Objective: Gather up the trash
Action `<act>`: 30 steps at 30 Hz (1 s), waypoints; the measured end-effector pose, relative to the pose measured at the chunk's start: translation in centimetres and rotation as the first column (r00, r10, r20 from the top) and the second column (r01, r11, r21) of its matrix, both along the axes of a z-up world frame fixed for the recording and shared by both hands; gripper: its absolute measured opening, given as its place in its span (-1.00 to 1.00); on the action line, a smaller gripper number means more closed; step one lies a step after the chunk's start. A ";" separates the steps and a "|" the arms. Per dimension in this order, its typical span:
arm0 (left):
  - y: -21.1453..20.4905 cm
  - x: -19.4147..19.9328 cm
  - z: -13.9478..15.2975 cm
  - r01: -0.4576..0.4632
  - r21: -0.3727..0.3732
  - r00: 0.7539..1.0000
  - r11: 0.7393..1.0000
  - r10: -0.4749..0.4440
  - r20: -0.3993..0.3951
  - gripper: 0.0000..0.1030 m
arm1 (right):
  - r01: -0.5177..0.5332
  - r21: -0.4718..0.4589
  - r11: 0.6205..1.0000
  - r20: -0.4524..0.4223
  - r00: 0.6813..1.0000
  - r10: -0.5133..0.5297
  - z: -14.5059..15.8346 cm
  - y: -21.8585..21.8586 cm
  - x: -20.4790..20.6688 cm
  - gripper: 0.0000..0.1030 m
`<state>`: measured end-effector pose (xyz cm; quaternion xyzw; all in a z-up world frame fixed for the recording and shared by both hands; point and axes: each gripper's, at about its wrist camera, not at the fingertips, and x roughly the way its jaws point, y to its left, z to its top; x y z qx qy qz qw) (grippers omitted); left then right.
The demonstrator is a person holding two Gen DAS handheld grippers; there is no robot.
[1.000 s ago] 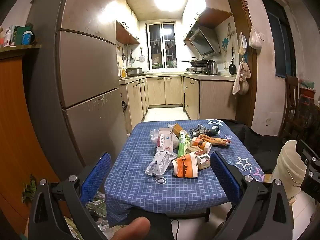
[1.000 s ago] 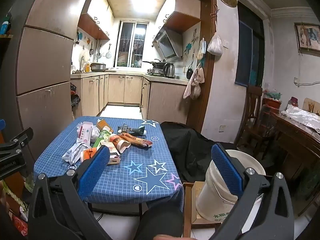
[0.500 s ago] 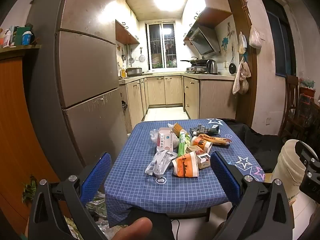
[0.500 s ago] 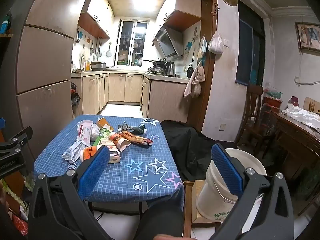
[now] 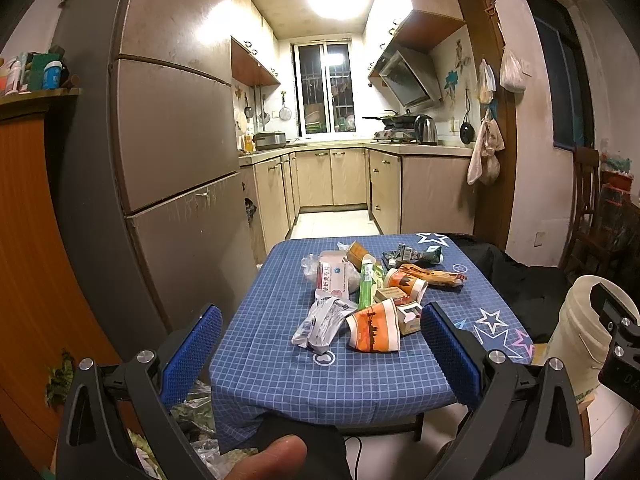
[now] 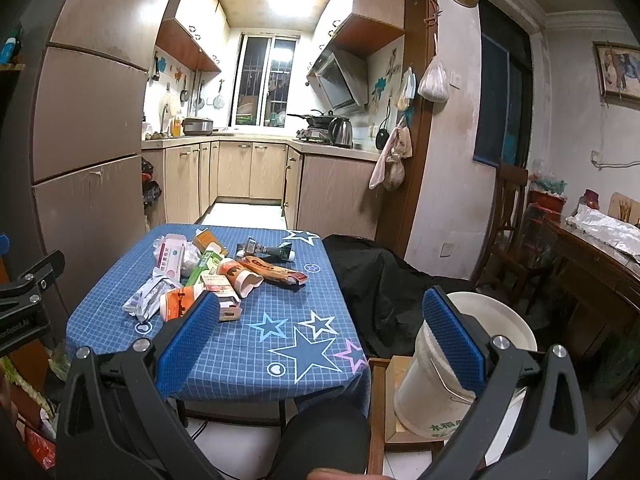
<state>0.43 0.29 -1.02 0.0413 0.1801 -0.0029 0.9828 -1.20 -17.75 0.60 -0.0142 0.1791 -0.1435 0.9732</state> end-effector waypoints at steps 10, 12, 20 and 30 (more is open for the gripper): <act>-0.1 0.3 0.0 0.000 0.006 1.000 1.000 0.000 -0.003 0.93 | 0.001 0.001 1.000 -0.004 1.000 -0.001 0.0 0.0 0.0 0.90; -0.1 0.3 0.0 0.000 0.006 1.000 1.000 0.000 -0.003 0.93 | 0.000 0.002 1.000 -0.003 1.000 0.000 -0.1 0.0 0.0 0.90; 0.0 0.3 0.0 0.001 0.008 1.000 1.000 -0.001 -0.004 0.93 | -0.001 0.001 1.000 -0.008 1.000 0.001 -0.3 0.0 0.2 0.90; 0.0 0.5 -0.4 -0.001 0.012 1.000 1.000 0.001 -0.007 0.93 | -0.001 0.005 1.000 -0.019 1.000 0.001 -0.8 0.0 0.5 0.90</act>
